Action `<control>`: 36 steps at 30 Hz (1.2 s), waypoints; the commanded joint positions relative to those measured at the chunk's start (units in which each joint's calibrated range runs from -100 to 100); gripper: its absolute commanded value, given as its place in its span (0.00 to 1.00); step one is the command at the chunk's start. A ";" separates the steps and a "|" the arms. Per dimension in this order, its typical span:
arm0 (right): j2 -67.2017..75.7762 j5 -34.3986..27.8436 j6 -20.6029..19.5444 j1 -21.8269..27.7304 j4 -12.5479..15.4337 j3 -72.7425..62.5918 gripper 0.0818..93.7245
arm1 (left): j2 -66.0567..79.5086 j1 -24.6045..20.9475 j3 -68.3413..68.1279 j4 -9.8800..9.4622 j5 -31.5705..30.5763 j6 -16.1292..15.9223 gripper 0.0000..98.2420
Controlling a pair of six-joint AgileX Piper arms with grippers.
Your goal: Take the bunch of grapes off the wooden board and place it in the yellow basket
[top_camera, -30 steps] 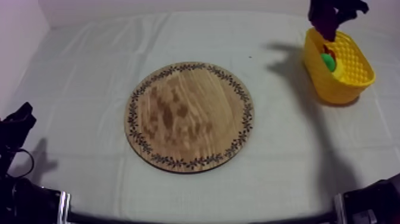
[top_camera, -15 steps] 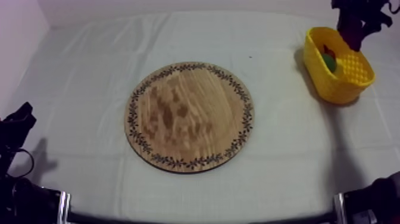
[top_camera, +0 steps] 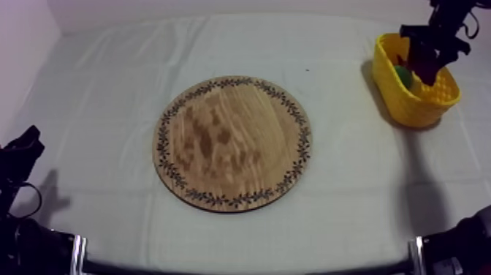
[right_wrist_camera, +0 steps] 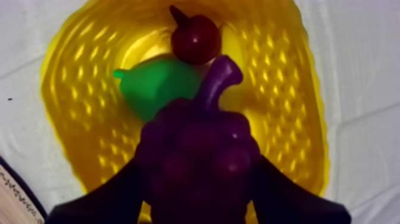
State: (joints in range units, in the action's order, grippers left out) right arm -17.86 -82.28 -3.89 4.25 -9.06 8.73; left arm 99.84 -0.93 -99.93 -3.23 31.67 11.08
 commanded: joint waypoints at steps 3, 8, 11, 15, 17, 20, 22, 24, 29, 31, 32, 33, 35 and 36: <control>-3.13 0.30 -0.19 -0.07 -0.57 -1.49 0.47 | -0.01 0.02 0.04 -0.02 0.02 -0.02 0.00; -5.16 1.41 0.34 0.36 -0.45 -2.38 0.58 | -0.01 0.02 0.04 -0.02 0.02 -0.02 0.00; -5.59 1.36 0.49 0.31 -0.25 -2.61 0.69 | -0.01 0.02 0.04 -0.02 0.02 -0.02 0.00; -5.81 0.81 0.80 0.14 0.44 -3.16 0.80 | -0.01 0.02 0.04 -0.02 0.02 -0.02 0.00; -5.84 0.88 0.96 0.11 0.70 -3.31 0.82 | -0.01 0.02 0.04 -0.02 0.02 -0.02 0.00; -5.57 1.46 1.20 0.16 1.00 -3.13 0.84 | -0.01 0.02 0.04 -0.02 0.02 -0.02 0.00; -5.14 1.99 1.23 0.17 1.08 -2.92 0.84 | -0.01 0.02 0.04 -0.02 0.02 -0.02 0.00; -4.36 2.50 1.22 0.18 1.18 -2.65 0.83 | -0.01 0.02 0.04 -0.02 0.02 -0.02 0.00; -0.81 5.23 1.92 0.43 1.87 -0.96 0.78 | -0.01 0.02 0.04 -0.02 0.02 -0.02 0.00; 1.30 7.18 2.02 0.33 1.67 0.71 0.75 | -0.01 0.02 0.04 -0.02 0.02 -0.02 0.00; 2.47 8.13 1.93 0.20 1.52 1.69 0.74 | -0.01 0.02 0.04 -0.02 0.02 -0.02 0.00; 3.73 9.04 1.85 0.03 1.40 2.75 0.73 | -0.01 0.02 0.04 -0.02 0.02 -0.02 0.00; 6.48 10.92 1.74 -0.24 1.41 5.03 0.69 | -0.01 0.02 0.04 -0.02 0.02 -0.02 0.00; 7.91 11.84 1.70 -0.32 1.53 6.22 0.68 | -0.01 0.02 0.04 -0.02 0.02 -0.02 0.00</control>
State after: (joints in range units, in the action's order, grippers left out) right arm -12.37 -71.65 -2.01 3.98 -7.77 13.15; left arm 99.84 -0.93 -99.93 -3.23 31.67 11.08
